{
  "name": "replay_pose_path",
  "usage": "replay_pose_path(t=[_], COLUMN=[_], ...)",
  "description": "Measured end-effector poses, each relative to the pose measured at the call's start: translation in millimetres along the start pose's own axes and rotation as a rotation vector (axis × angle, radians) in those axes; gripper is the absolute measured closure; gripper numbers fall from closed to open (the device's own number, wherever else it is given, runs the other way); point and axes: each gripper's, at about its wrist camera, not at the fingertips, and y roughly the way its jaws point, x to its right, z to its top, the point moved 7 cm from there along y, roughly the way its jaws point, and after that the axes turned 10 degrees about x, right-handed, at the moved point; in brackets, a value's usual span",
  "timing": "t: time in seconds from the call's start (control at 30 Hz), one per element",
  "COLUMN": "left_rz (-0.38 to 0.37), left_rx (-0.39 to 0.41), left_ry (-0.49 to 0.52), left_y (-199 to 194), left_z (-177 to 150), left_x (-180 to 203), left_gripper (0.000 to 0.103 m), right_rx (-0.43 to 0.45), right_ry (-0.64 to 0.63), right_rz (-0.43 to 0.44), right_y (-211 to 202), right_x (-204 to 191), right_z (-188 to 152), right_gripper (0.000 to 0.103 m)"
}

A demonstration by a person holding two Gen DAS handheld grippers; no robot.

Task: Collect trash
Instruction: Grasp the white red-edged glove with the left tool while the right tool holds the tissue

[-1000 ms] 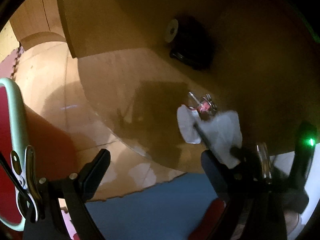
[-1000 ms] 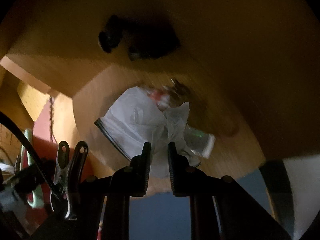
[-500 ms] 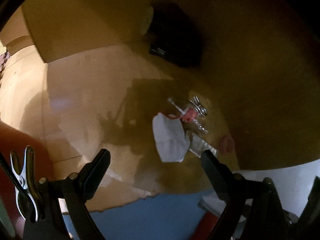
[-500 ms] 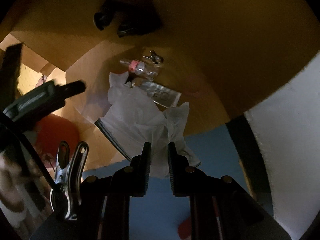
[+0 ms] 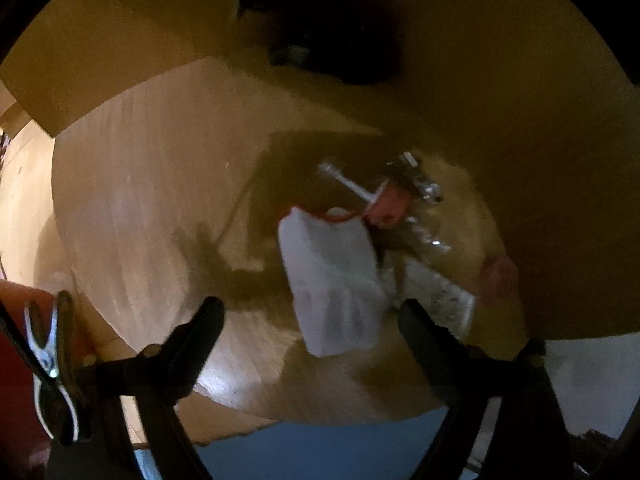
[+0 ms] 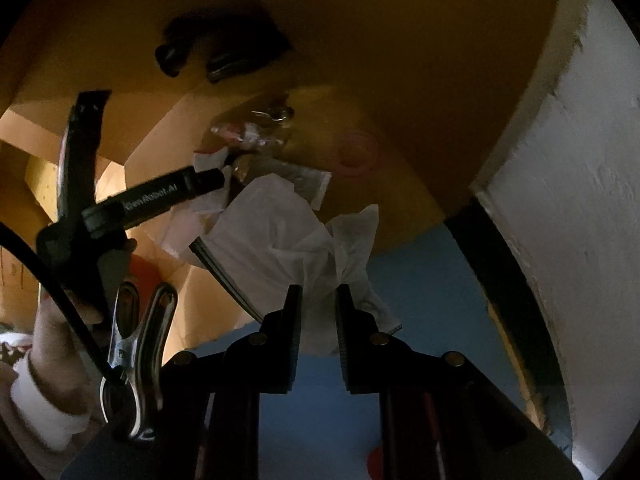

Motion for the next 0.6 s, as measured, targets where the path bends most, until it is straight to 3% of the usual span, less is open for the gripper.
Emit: replay_pose_path(t=[0.13,0.23,0.3,0.4,0.6], left_rz=[-0.014,-0.015,-0.015,-0.050,-0.095], left_rx=[-0.024,-0.014,-0.008,-0.020,-0.008], left_ry=[-0.055,-0.023,-0.001,-0.008,-0.028], left_y=[7.9,8.1,6.9,4.1,-23.2], left_z=[-2.5,-1.3,-2.5,-5.2,-5.4], left_x=[-6.7,-3.6,-2.2,-2.4,-15.1], left_gripper=[0.029,0.042,0.064,0.071,0.074], right_rx=[-0.007,-0.025,-0.033,-0.040,-0.048], right_ry=[0.018,0.036,0.040,0.049,0.088], right_rz=[0.008,0.014,0.023,0.027,0.036], right_y=[2.3,1.5,-0.3,0.1,-1.2], right_x=[2.9,1.4,-0.7,-0.1,-0.4], right_z=[2.2,1.7,1.0,0.1,-0.3], right_gripper=[0.086,0.086,0.086,0.086,0.086])
